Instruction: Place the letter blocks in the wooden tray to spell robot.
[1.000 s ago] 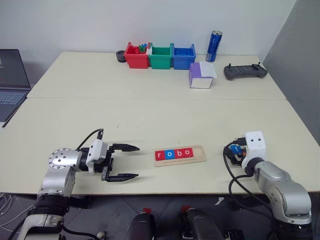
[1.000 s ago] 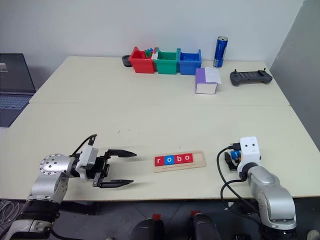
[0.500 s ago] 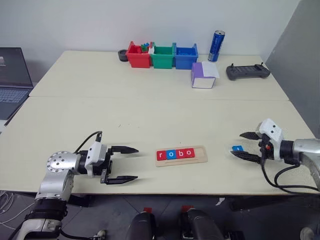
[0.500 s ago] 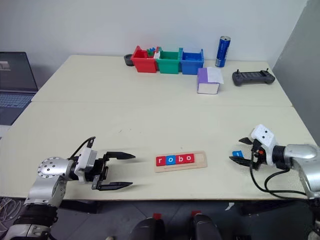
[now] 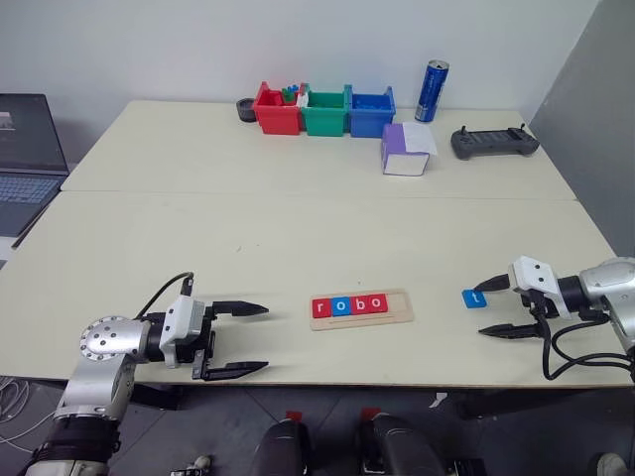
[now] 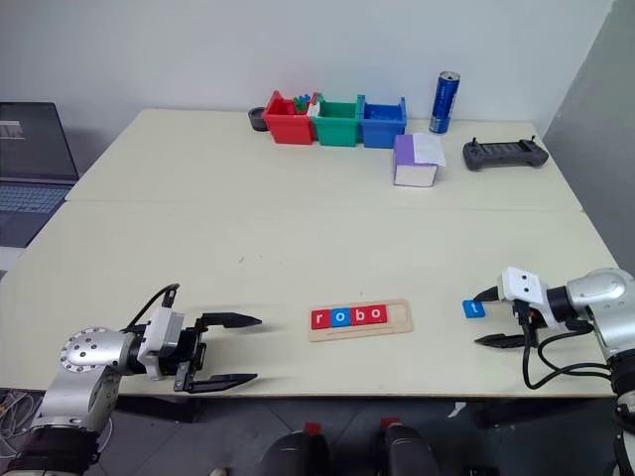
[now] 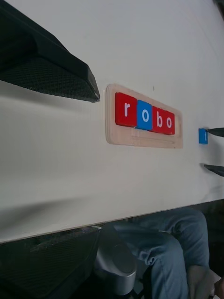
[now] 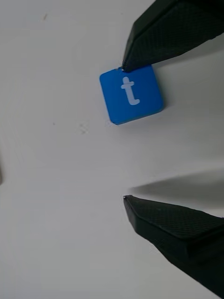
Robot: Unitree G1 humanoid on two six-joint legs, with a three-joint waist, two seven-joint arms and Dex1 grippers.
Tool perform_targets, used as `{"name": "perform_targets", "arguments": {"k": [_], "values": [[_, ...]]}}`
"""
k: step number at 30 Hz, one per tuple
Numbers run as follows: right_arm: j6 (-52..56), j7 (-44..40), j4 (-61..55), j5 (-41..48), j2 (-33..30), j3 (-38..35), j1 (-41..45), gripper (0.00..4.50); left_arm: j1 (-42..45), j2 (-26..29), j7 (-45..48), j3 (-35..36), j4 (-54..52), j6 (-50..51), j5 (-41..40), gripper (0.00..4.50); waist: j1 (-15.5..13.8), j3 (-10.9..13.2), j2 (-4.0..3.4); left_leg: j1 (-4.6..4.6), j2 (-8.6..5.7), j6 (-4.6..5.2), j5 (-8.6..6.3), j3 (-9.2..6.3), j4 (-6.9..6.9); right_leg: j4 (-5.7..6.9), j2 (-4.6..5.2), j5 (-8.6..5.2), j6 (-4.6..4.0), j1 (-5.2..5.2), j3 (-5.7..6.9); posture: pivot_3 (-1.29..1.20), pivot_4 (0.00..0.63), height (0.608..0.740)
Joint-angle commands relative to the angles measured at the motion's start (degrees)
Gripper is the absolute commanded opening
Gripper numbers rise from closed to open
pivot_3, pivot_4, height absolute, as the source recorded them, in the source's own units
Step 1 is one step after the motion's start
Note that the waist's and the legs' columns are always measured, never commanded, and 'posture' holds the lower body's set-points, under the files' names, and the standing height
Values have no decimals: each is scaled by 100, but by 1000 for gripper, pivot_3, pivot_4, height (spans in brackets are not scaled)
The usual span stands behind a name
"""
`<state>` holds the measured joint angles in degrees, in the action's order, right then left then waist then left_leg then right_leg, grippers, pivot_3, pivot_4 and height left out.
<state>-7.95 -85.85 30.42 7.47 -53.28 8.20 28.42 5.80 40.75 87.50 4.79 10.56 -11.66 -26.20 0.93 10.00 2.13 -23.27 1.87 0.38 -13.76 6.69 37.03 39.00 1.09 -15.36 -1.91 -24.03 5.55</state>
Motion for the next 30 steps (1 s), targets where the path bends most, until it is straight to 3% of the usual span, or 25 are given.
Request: {"name": "perform_targets", "arguments": {"k": [1, 9, 13, 16, 23, 26, 30], "values": [[-321, -175, 371, -178, 93, 82, 339, 4466, 9, 105, -91, 181, -219, -17, -93, 4500, -2, 0, 0, 8, 1, 0, 0, 0, 1, 2, 0, 0, 0, 5, 0, 0, 150, 740], [-702, -12, 1005, -589, 302, 270, 719, 4466, -94, 174, -171, 246, -326, 12, -127, 4500, -23, 2, -4, 33, 0, -1, -1, 2, -3, -2, 1, -2, -4, 34, -3, 0, 150, 740], [-591, 456, 1246, -976, 401, 391, 882, 4466, -123, 203, -197, 267, -362, 26, -143, 4500, -19, 2, -4, 40, 2, -1, 0, 2, -2, -1, 0, -2, -4, 39, -3, 0, 150, 740], [-786, 110, 1184, -999, 281, 482, 733, 3904, -170, 205, -226, 267, -414, 31, -149, 4500, -25, -2, 2, 52, 2, -1, -1, 1, 0, -2, 1, -2, -4, 55, -2, 0, 150, 740], [-569, 20, 781, -760, 298, 328, 636, 1506, -86, 203, -213, 227, -370, 51, -136, 4500, -49, -5, 5, 57, 2, 1, -1, 0, 5, -3, 4, 2, 1, 63, -3, 0, 150, 740], [-27, -63, -250, -541, 262, 278, 366, 1461, -8, 185, -194, 181, -332, 64, -117, 4500, -59, -4, 3, 56, 2, 0, -1, -1, 2, -3, 4, 1, 0, 61, 0, 0, 150, 740], [1501, -42, -2096, -21, 395, 270, 200, 1462, 92, 150, -206, 127, -318, 105, -88, 4500, -51, 6, -14, 46, 4, 0, -1, -1, -4, 1, 3, -4, -8, 44, 1, 0, 150, 740]]}}
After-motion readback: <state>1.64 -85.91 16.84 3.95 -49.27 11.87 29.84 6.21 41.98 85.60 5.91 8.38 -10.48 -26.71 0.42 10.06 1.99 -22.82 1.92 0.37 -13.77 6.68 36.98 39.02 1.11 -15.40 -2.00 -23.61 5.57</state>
